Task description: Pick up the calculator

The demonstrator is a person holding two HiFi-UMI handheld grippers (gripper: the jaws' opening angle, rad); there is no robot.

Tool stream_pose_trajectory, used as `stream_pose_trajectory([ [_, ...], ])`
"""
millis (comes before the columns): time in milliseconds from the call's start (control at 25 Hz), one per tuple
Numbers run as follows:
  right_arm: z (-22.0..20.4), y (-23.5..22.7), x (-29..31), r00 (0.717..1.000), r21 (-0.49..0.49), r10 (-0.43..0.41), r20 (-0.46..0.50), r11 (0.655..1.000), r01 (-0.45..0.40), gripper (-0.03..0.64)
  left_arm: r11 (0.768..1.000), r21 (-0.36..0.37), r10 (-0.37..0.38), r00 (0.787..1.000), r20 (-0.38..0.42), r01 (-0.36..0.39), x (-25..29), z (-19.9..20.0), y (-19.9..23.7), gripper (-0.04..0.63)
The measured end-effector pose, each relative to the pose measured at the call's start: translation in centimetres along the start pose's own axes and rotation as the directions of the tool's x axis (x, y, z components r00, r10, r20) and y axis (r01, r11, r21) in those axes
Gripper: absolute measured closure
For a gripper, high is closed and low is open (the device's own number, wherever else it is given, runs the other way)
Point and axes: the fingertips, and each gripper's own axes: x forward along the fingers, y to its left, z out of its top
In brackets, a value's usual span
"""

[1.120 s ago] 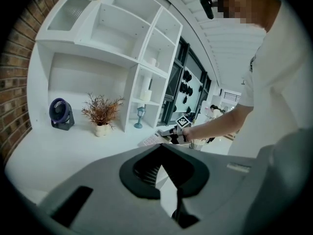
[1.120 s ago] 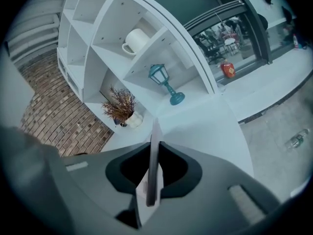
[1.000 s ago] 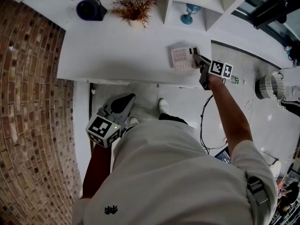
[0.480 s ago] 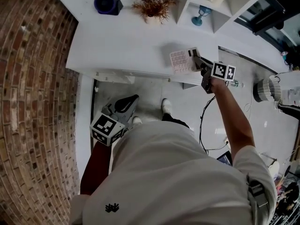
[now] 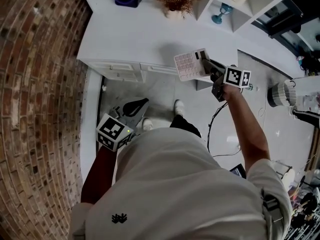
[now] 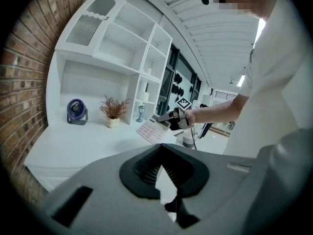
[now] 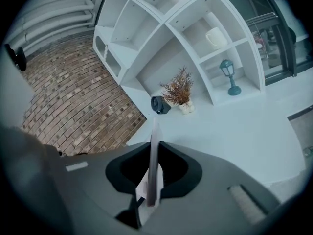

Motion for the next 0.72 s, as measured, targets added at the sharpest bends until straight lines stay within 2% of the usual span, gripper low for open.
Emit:
stream_pose_trajectory([
  [280,-2.2,4.8,0.1,0.999,-0.024,0.032,-0.013,0.999,-0.032,0.554,1.0,0.007,-0.016,1.0,0.008,0.016,-2.6,-1.7,-0.5,0.591],
  [720,-5.1,9.0,-0.6,0.998,-0.046,0.054,-0.025,0.997,-0.055,0.554,1.0,0.009,-0.024,1.0,0.015,0.023,-5.2,-3.6,-1.4,0.591],
])
